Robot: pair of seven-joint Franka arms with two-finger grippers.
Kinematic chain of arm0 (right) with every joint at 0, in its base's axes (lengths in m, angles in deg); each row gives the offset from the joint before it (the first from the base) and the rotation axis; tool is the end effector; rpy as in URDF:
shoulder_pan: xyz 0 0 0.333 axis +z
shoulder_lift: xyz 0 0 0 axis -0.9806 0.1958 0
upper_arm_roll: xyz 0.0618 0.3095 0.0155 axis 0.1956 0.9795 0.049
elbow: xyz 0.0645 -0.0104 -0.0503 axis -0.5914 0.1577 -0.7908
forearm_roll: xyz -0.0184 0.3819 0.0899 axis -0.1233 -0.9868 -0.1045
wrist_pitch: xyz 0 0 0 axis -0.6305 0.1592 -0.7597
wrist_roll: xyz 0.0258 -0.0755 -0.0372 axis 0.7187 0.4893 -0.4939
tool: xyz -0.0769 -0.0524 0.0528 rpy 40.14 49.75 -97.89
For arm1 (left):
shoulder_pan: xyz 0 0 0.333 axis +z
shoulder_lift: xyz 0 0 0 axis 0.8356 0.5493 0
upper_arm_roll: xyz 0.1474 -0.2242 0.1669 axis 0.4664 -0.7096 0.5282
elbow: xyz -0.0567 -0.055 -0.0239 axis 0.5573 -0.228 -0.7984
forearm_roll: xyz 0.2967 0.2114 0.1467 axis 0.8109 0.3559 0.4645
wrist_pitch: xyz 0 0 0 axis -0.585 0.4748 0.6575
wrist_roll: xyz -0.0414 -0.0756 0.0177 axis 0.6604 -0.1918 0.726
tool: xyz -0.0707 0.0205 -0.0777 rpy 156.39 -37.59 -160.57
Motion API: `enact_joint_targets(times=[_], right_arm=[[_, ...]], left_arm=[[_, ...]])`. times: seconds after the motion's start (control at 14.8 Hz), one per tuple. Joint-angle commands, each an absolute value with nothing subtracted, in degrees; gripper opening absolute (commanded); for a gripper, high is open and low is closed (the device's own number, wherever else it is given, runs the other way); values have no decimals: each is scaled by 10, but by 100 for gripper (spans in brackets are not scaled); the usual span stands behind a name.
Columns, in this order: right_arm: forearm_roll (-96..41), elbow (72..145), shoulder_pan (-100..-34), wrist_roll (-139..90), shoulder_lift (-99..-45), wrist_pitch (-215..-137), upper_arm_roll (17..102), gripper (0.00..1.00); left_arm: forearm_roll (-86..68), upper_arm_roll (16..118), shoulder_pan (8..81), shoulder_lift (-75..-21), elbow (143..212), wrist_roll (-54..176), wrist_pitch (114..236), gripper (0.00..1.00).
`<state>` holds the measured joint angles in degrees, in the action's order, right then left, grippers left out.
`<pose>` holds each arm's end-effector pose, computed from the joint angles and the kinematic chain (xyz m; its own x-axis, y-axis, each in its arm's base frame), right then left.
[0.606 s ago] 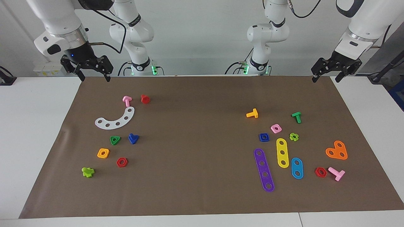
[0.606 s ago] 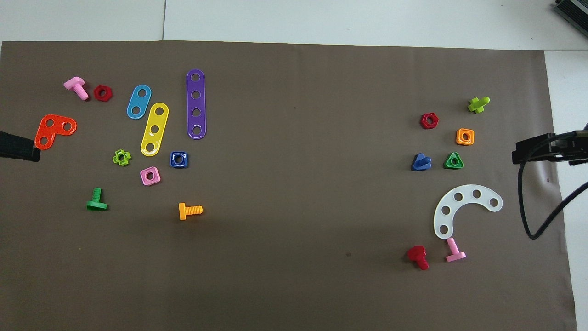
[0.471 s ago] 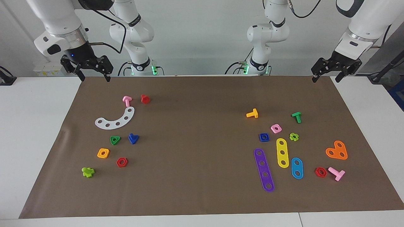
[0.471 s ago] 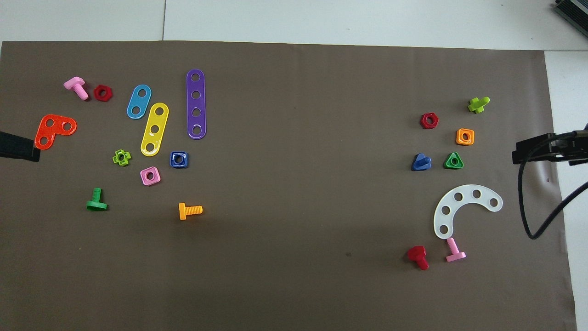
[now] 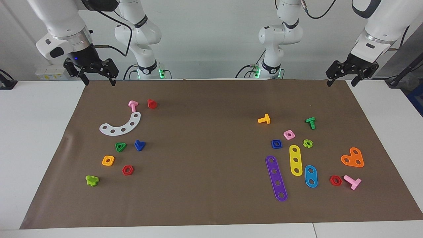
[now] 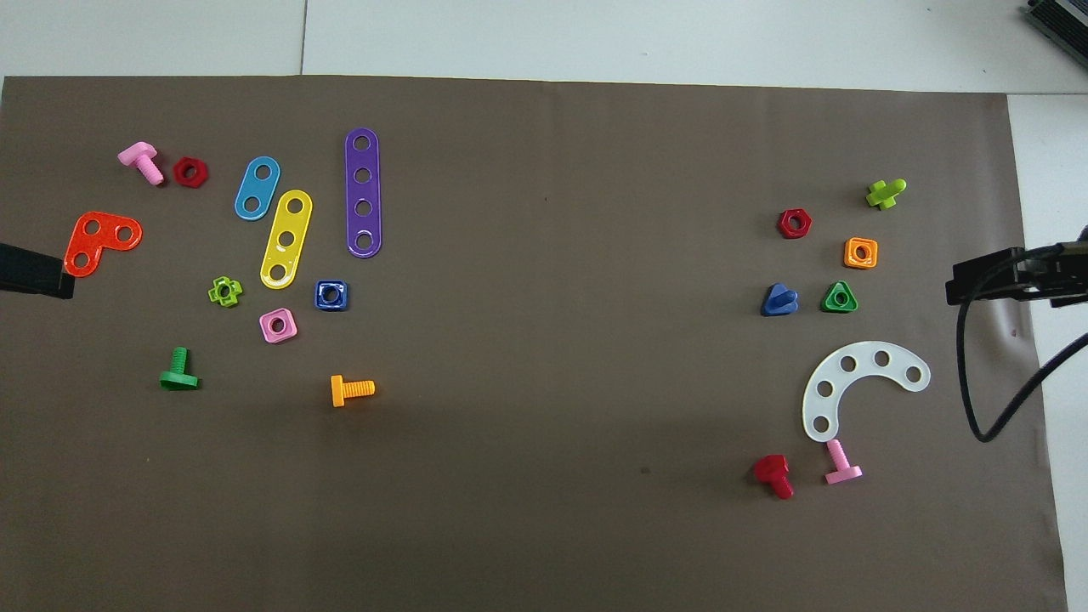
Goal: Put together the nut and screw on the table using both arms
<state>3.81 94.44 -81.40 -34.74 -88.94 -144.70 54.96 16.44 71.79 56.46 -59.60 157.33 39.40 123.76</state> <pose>0.5381 -0.0022 0.6417 0.9987 -0.0457 -0.0240 -0.0452 -0.9988 0.0190 0.5418 0.0143 0.6418 0.9967 -0.0805 -0.0053 -0.0805 -0.9968 0.0008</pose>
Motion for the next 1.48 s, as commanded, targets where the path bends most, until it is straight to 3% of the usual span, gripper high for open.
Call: enact_joint_targets(times=[0.0,0.13,0.54,0.94,1.41], right_arm=[[27,973,-825,-328,-897,-1474,554,100],[26,996,-821,-331,-897,-1502,554,100],[21,1148,-788,-337,-901,-1687,556,100],[21,1236,-782,-329,-825,-1859,557,100],[21,1312,-780,-309,-788,-2006,556,99]], left_arm=[[164,714,571,-614,1592,400,1235,100],[163,714,571,-614,1592,400,1235,100],[163,714,571,-614,1592,400,1235,100],[164,714,571,-614,1592,400,1235,100],[164,714,571,-614,1592,400,1235,100]])
